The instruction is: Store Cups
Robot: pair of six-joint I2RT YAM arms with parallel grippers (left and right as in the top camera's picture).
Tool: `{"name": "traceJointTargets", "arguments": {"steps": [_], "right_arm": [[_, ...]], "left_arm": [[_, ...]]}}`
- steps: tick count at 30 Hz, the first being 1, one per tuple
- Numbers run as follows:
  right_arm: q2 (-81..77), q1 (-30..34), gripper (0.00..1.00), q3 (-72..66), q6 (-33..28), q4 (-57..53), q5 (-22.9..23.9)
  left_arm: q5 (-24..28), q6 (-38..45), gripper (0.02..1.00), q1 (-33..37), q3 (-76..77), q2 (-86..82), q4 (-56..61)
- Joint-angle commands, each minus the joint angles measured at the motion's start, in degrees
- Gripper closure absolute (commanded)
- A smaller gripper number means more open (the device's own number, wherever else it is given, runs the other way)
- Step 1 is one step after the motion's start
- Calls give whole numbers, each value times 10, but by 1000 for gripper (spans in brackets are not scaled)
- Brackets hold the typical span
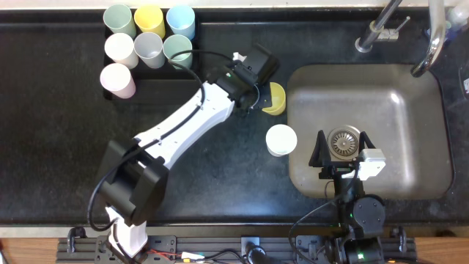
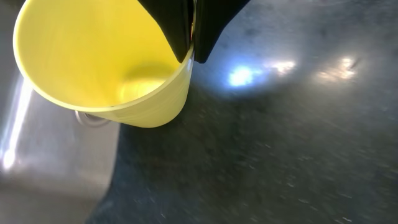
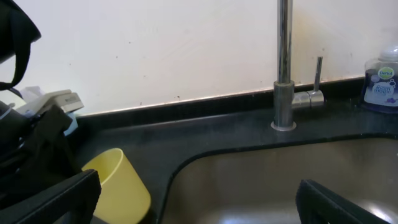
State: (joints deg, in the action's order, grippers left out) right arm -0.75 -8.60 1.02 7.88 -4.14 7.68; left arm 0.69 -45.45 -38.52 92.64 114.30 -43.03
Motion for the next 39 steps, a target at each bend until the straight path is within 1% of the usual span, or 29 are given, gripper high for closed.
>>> {"name": "traceJointTargets", "arguments": {"steps": [1, 4, 6, 12, 16, 20, 23, 26, 32, 39], "right_arm": [[4, 4, 3, -7, 3, 3, -4], [4, 4, 3, -7, 3, 3, -4], [4, 4, 1, -7, 3, 3, -4], [4, 4, 3, -7, 3, 3, -4], [4, 4, 3, -7, 3, 3, -4], [4, 4, 5, -7, 3, 3, -4], [4, 4, 5, -7, 3, 3, -4], [4, 4, 5, -7, 3, 3, -4], [4, 4, 5, -7, 3, 3, -4], [4, 4, 3, -7, 3, 3, -4]], "left_arm": [[-33, -16, 982, 42, 16, -74, -10], [-33, -21, 982, 95, 16, -111, -42], [-33, -45, 982, 143, 16, -129, -74], [-32, -59, 982, 274, 16, -141, -169], [-34, -58, 982, 329, 16, -135, -199], [-34, -58, 982, 355, 16, -128, -219], [-34, -58, 982, 362, 16, -121, -223], [-39, -58, 982, 362, 16, -115, -223], [-69, -59, 982, 363, 15, -102, -225], [-77, -59, 982, 363, 15, -78, -216]]}}
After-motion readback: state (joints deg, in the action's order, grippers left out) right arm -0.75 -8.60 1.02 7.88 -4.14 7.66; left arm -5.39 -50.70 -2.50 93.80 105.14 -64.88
